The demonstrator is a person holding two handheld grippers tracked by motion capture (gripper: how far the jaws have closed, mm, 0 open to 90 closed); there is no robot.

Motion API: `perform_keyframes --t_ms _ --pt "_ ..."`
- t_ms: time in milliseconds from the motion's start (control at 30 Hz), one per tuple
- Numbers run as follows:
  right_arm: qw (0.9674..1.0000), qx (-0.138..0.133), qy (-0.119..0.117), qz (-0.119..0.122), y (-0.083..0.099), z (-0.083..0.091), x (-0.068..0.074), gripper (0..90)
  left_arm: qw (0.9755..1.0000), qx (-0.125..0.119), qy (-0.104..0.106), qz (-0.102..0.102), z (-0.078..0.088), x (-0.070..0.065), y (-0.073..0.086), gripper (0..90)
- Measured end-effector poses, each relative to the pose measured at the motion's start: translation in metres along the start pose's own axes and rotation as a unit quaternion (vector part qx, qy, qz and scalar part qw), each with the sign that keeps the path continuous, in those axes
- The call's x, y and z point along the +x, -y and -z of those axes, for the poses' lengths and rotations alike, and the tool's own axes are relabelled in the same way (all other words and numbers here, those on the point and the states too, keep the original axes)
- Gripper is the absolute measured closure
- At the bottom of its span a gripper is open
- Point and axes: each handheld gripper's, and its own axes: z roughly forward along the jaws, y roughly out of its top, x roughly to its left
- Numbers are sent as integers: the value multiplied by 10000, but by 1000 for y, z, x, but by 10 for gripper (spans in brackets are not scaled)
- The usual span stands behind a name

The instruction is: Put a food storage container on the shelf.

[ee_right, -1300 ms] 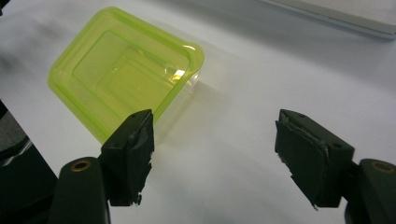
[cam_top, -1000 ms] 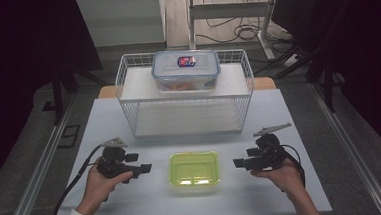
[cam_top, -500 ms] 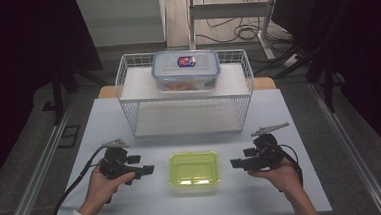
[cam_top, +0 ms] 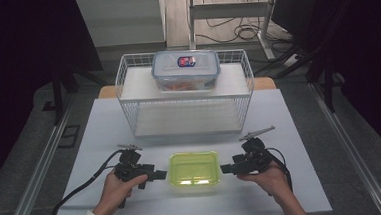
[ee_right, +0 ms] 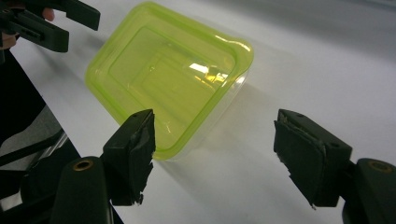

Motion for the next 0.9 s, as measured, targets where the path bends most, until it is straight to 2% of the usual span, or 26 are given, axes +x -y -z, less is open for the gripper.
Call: perform_keyframes --t_ms 233,300,400,433,600,733,767,900 --pt "10000 19 -64 -66 0 -7 2 294 9996 10 172 205 -8 3 -1 278" --pt "9999 13 -106 -111 0 -10 2 300 9989 -47 298 360 -12 5 -3 292" --pt "9998 33 -112 -136 1 -14 1 312 9982 -59 409 430 -14 7 -5 319" --pt "9997 12 -167 -189 1 -17 0 327 9976 -55 468 510 -16 9 -6 333" --pt "9993 -52 -254 -274 3 -22 -2 357 9967 -96 504 622 -20 12 -8 378" --pt "9987 -121 -267 -409 5 -26 -4 391 9950 -144 640 752 -26 14 -8 425" --pt "9981 -235 -305 -471 7 -28 -7 409 9946 -143 649 801 -29 15 -8 464" --pt "9964 -256 -398 -701 9 -34 -11 449 9941 -108 651 862 -32 16 -7 530"
